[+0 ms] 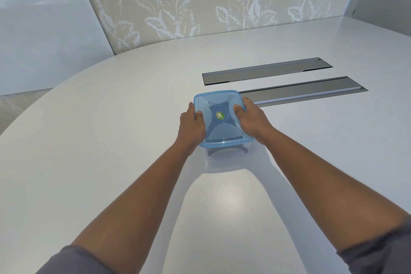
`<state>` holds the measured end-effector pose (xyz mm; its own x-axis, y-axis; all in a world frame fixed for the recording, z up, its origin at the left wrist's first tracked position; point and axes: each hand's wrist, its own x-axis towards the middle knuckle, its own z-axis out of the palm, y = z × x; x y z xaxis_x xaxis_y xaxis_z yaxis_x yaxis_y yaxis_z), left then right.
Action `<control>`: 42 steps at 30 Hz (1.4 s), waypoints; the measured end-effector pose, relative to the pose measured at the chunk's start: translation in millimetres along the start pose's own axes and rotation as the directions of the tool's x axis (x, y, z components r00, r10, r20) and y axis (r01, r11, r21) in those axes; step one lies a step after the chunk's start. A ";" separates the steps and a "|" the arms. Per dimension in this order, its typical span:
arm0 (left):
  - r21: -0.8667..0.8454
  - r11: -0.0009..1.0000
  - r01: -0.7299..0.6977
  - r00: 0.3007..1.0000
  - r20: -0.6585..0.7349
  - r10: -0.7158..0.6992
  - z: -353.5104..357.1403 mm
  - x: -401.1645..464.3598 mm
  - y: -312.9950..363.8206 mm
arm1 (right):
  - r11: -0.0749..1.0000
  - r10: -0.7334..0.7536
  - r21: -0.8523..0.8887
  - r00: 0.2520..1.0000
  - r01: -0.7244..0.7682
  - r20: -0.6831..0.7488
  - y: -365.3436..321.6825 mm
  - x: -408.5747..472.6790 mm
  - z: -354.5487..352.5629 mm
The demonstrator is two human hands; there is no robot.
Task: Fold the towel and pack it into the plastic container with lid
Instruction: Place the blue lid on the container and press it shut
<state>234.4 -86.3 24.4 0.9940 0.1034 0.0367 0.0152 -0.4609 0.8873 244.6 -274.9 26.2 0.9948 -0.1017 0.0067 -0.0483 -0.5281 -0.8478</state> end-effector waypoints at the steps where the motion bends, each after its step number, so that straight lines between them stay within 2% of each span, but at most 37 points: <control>1: 0.016 1.000 0.009 1.000 0.019 -0.010 -0.6 2.4 -0.6 | 1.000 -0.005 -0.022 1.000 0.005 0.004 -0.5 0.5 -0.4; 6: 0.029 0.995 0.100 0.992 0.070 -0.102 -5.4 11.2 0.5 | 0.982 -0.004 -0.189 1.000 0.009 0.023 -5.6 6.2 -3.8; 12: 0.052 0.987 0.154 0.986 0.048 -0.157 -3.4 15.2 -1.5 | 0.946 -0.028 -0.322 0.999 0.035 0.026 -4.1 11.6 -3.7; 14: 0.052 0.992 0.117 0.992 0.038 -0.119 -1.9 12.5 -3.4 | 0.945 -0.036 -0.323 0.998 0.048 0.045 -1.5 12.6 -2.9; 16: 0.178 0.983 -0.038 0.999 0.017 0.035 -4.4 13.3 -2.6 | 0.936 -0.086 -0.336 0.994 0.105 0.073 1.1 12.8 -1.7; 18: 0.442 0.877 -0.191 0.982 0.073 0.176 -6.7 18.2 2.4 | 0.903 -0.147 -0.392 0.984 0.175 0.101 1.5 13.5 -0.9; 20: 0.629 0.726 -0.279 0.960 0.184 0.210 -6.9 21.9 6.8 | 0.874 -0.163 -0.437 0.976 0.212 0.148 2.1 15.7 0.5; 22: 0.692 0.645 -0.324 0.945 0.266 0.189 -6.6 23.7 7.8 | 0.856 -0.143 -0.468 0.971 0.220 0.194 2.4 18.5 1.4; 26: 0.726 0.581 -0.369 0.927 0.332 0.174 -8.3 26.7 8.2 | 0.806 -0.110 -0.547 0.965 0.226 0.237 1.4 20.6 1.3; 32: 0.690 0.632 -0.352 0.931 0.326 0.163 -8.4 30.7 9.3 | 0.747 -0.089 -0.632 0.973 0.205 0.211 -2.9 21.8 -1.6; 38: 0.576 0.771 -0.272 0.953 0.271 0.133 -6.9 36.1 7.9 | 0.730 -0.156 -0.650 0.978 0.210 0.141 -14.2 25.1 -4.9; 42: 0.594 0.752 -0.287 0.952 0.268 0.151 -7.0 35.7 7.5 | 0.759 -0.163 -0.621 0.980 0.196 0.110 -6.7 25.5 3.1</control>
<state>269.3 -79.9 35.6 0.9772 -0.2074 0.0461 -0.2090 -0.8995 0.3836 270.5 -271.4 30.4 0.9931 0.0789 0.0869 0.1024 -0.9441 -0.3132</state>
